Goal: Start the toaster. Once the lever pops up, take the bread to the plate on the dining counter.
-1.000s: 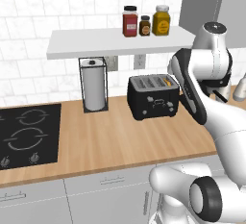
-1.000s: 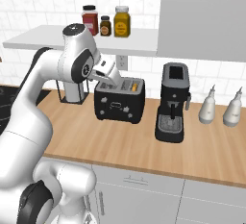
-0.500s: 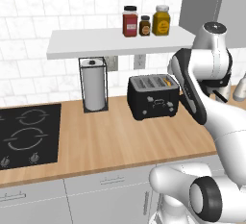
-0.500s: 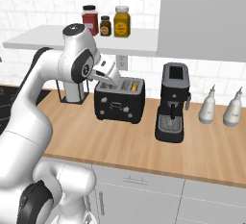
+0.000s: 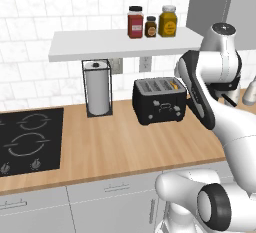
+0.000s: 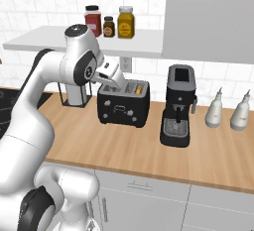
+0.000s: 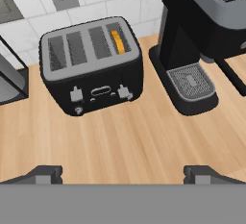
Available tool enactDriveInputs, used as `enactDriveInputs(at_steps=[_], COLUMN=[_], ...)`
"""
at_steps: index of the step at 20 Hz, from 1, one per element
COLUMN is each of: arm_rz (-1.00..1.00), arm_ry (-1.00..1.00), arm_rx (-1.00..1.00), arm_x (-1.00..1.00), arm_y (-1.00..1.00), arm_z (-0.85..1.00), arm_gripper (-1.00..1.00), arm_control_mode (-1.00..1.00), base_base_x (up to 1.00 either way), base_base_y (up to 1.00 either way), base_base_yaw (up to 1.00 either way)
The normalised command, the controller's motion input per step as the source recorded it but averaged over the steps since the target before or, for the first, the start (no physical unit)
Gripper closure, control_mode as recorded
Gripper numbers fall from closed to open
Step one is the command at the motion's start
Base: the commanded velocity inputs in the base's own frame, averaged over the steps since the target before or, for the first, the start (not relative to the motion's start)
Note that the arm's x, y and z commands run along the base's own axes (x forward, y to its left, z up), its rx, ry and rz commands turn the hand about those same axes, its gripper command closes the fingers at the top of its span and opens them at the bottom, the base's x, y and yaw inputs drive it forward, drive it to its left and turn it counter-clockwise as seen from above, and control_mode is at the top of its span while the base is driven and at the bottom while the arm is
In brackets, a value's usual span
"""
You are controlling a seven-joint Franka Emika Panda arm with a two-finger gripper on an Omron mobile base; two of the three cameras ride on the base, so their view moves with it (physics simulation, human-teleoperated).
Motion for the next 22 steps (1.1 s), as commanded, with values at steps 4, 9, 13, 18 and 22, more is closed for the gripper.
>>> enactDriveInputs(at_steps=[4,9,13,18,22], arm_rz=[0.0,0.0,0.0,0.0,0.0], arm_ry=[0.0,0.0,0.0,0.0,0.0], arm_rx=[0.0,0.0,0.0,0.0,0.0], arm_x=[0.0,0.0,0.0,0.0,0.0], arm_y=[0.0,0.0,0.0,0.0,0.0], arm_z=[0.0,0.0,0.0,0.0,0.0], arm_gripper=[-1.0,-1.0,-1.0,-1.0,-1.0], arm_control_mode=[-1.0,-1.0,-1.0,-1.0,-1.0], base_base_x=[0.0,0.0,0.0,0.0,0.0], base_base_y=[0.0,0.0,0.0,0.0,0.0], base_base_yaw=[0.0,0.0,0.0,0.0,0.0])
